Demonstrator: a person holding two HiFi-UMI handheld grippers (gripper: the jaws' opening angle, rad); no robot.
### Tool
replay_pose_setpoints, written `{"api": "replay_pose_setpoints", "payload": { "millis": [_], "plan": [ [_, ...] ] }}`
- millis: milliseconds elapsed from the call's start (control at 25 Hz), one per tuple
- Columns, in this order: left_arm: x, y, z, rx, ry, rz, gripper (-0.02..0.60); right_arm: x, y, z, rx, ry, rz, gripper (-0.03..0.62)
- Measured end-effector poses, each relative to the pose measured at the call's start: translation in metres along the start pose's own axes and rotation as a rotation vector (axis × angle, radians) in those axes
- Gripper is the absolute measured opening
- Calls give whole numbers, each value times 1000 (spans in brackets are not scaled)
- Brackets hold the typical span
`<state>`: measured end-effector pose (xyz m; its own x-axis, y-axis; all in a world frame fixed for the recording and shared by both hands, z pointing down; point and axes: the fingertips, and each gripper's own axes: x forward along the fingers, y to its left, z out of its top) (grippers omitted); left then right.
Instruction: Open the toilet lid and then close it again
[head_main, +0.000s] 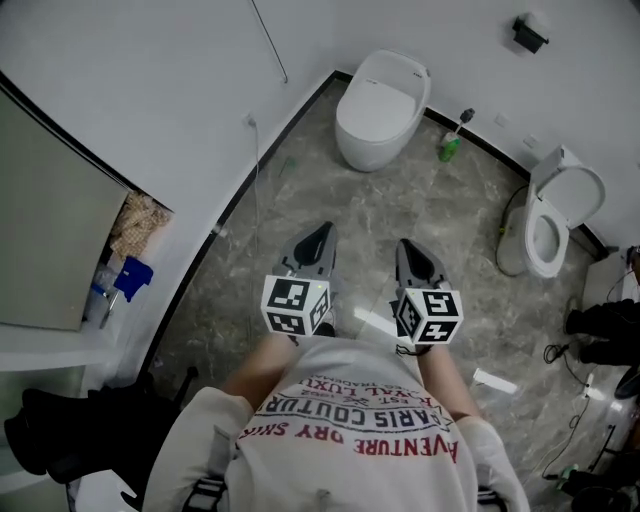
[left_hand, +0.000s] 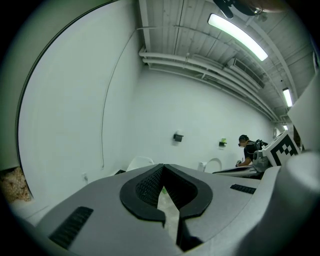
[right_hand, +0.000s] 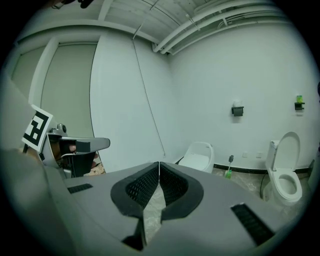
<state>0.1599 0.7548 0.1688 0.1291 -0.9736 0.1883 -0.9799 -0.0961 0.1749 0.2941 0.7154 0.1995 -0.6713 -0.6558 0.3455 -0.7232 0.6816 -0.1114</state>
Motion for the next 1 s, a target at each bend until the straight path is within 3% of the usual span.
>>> {"api": "replay_pose_setpoints", "payload": {
  "millis": [240,520,760,1000],
  "plan": [
    [28,73,27,-7,-21,-8,8,68,20,33,-18,-6,-11,15],
    [70,112,11,-59,30,2,8,125,17,32,-9,49,13,15],
    [131,136,7,-55,61,26,8,187,-22,38,11,69,19,15],
    [225,181,22,-60,85,82,8,280,-73,73,42,51,36,15]
  ]
}}
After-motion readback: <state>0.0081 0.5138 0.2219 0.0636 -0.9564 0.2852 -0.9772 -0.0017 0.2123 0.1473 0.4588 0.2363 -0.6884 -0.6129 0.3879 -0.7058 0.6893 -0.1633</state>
